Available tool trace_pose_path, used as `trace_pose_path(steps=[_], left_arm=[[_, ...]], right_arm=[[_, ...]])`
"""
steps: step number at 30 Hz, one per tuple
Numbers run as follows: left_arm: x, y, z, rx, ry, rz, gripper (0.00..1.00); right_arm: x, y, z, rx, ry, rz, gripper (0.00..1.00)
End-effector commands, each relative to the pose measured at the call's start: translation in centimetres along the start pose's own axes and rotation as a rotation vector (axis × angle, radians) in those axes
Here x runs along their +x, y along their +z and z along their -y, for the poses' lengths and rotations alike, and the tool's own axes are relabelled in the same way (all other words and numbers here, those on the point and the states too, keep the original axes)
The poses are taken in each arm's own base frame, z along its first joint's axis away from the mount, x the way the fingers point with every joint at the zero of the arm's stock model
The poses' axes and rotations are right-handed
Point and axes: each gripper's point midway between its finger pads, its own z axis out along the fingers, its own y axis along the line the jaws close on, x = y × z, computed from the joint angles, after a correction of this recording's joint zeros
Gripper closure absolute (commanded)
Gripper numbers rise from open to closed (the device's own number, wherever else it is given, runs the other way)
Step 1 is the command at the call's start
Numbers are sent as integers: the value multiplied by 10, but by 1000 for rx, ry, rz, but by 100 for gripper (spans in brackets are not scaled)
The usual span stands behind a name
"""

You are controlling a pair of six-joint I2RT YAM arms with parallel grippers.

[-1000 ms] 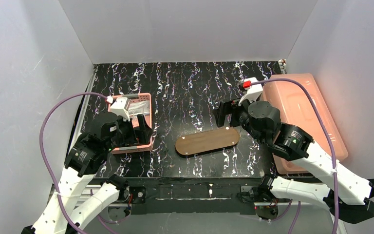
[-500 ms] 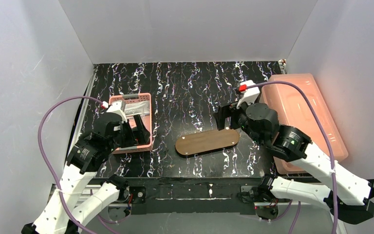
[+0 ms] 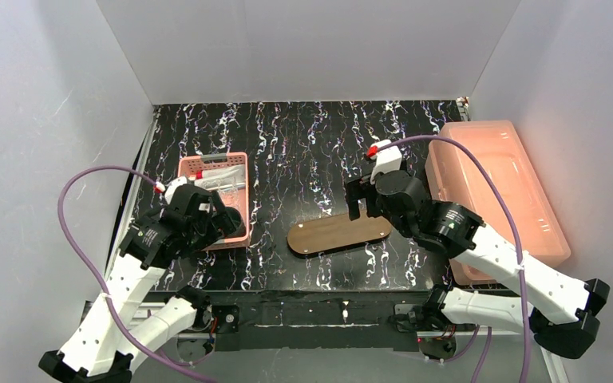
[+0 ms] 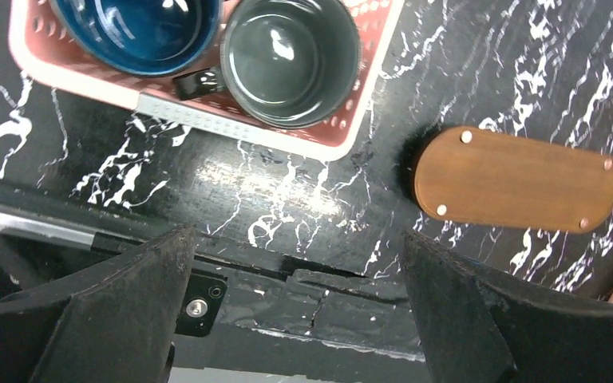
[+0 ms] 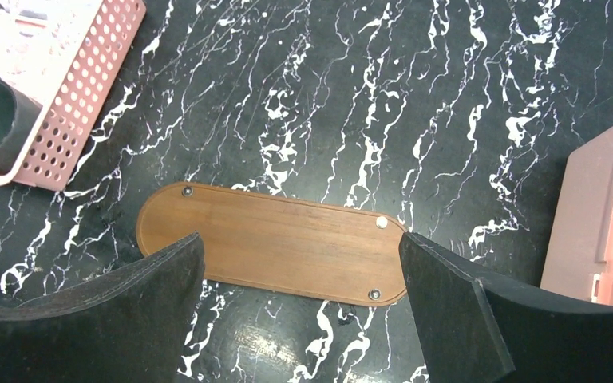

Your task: Prepare toiletry sets of a toothbrush and toothpaste on the tray

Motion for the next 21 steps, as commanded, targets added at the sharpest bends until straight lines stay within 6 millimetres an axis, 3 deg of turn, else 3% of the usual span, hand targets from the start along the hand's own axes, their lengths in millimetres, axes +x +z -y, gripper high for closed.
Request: trace_pose_path(steps=[1, 6, 17, 21], left_arm=[[-2, -4, -31, -152, -161, 64, 1], [3, -2, -51, -253, -308, 98, 1], [8, 5, -69, -335, -519, 161, 24], [11, 14, -71, -371, -552, 156, 28]], right_arm=[[1, 6, -5, -12, 7, 6, 0], [13, 13, -12, -34, 5, -24, 0], [24, 16, -15, -46, 1, -52, 0], [25, 15, -15, -53, 4, -49, 0]])
